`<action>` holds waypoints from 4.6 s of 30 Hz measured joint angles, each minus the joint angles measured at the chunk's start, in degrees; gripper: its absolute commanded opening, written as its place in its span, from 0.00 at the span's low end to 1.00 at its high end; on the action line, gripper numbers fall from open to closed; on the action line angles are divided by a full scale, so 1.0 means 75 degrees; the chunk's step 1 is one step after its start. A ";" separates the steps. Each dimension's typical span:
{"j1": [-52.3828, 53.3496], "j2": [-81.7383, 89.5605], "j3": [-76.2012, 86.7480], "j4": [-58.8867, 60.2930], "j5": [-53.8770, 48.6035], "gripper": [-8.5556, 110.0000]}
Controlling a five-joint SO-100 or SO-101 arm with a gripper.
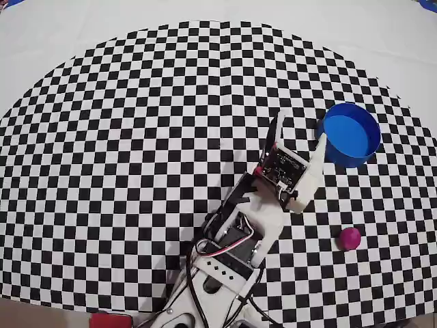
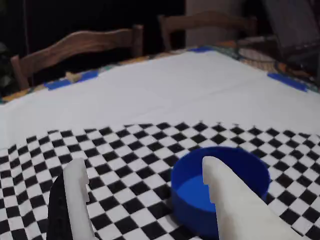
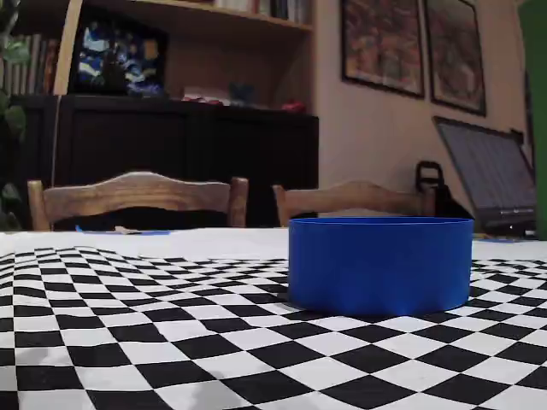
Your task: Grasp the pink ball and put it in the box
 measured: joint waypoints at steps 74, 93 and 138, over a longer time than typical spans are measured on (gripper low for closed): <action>0.4758 -0.0691 0.0000 -0.0035 0.0000 0.29; 0.4922 -0.1875 0.0000 -0.0480 0.0000 0.30; 0.5121 -0.3727 -0.0023 -0.0820 0.0000 0.30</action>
